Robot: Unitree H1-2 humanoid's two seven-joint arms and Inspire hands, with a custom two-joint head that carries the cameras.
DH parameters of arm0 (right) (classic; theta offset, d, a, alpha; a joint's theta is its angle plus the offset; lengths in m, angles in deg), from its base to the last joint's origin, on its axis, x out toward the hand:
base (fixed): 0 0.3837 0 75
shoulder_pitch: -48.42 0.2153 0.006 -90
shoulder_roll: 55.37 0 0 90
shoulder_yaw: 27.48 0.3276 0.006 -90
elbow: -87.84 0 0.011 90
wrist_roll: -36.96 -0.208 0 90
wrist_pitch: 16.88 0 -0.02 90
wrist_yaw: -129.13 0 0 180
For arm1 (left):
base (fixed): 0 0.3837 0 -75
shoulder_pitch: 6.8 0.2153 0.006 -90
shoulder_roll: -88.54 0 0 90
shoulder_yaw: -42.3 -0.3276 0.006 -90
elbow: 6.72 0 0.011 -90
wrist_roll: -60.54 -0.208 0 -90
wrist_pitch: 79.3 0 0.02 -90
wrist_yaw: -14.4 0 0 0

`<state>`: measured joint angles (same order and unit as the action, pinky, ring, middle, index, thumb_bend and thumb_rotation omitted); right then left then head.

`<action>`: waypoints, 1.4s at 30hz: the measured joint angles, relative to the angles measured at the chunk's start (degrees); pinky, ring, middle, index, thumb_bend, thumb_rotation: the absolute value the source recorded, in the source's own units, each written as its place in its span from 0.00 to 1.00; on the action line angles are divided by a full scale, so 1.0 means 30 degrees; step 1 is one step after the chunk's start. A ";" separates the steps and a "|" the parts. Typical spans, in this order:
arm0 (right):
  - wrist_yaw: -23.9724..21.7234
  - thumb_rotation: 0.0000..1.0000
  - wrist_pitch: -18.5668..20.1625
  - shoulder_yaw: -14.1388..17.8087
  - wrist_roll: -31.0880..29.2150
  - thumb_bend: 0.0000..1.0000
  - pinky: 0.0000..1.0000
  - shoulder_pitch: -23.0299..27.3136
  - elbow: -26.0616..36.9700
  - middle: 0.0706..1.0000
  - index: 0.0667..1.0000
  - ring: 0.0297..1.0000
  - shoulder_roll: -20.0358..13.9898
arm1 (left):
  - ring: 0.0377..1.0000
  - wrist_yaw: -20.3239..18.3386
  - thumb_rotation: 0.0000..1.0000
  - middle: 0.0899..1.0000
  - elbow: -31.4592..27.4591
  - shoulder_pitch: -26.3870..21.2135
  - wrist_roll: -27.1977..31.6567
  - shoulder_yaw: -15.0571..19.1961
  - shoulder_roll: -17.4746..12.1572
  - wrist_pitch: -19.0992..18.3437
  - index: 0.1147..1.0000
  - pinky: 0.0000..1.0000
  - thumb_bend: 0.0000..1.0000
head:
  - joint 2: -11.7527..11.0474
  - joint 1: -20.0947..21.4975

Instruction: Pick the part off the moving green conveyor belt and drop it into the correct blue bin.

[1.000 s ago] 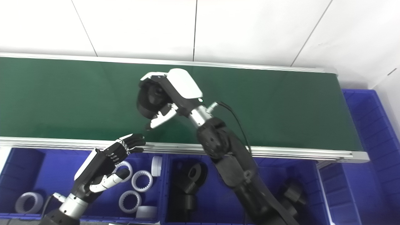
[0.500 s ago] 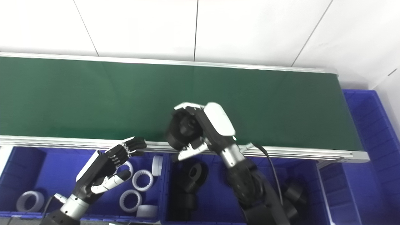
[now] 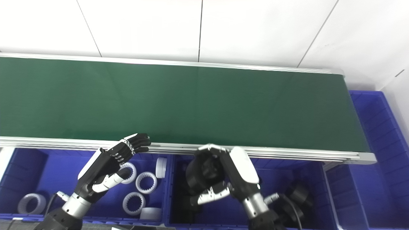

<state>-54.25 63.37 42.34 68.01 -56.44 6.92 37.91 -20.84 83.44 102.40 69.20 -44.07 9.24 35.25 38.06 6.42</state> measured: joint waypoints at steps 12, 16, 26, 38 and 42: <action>0.0801 0.00 -0.0139 0.0127 0.0592 0.50 0.37 -0.0052 -0.1942 0.49 0.46 0.42 -0.0034 | 0.87 -0.0462 0.63 0.85 -0.0001 0.0080 0.0381 0.0342 0.0011 0.0002 0.83 0.84 0.46 | 0.0146 -0.0059; 0.0812 0.00 -0.0140 0.0076 0.0796 0.51 0.41 0.0100 -0.2245 0.48 0.49 0.40 -0.0030 | 0.87 -0.0491 0.62 0.85 -0.0001 0.0089 0.0387 0.0345 0.0015 0.0002 0.83 0.84 0.45 | 0.0176 -0.0059; 0.0033 0.43 -0.0123 -0.0163 0.0709 0.72 0.71 0.0133 -0.2396 0.79 0.78 0.77 -0.0408 | 0.87 -0.1027 0.63 0.86 -0.0005 0.0119 0.0401 0.0488 0.0136 0.0003 0.84 0.85 0.46 | 0.0234 -0.0059; -0.0806 0.67 -0.0011 -0.0233 0.0707 0.64 0.75 0.0036 -0.1646 0.88 0.87 0.83 -0.0473 | 0.87 -0.1305 0.63 0.86 -0.0005 0.0142 0.0423 0.0657 0.0314 0.0003 0.84 0.85 0.46 | 0.0264 -0.0029; -0.0856 0.79 -0.0013 -0.0230 0.0625 0.60 0.77 0.0019 -0.1596 0.90 0.89 0.85 -0.0534 | 0.87 -0.1305 0.63 0.86 -0.0005 0.0176 0.0422 0.0687 0.0317 0.0003 0.84 0.84 0.45 | 0.0234 -0.0029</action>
<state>-56.82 63.33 41.65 69.89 -56.38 2.13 36.31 -24.76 83.42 102.93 70.47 -42.01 10.20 35.26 38.76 6.33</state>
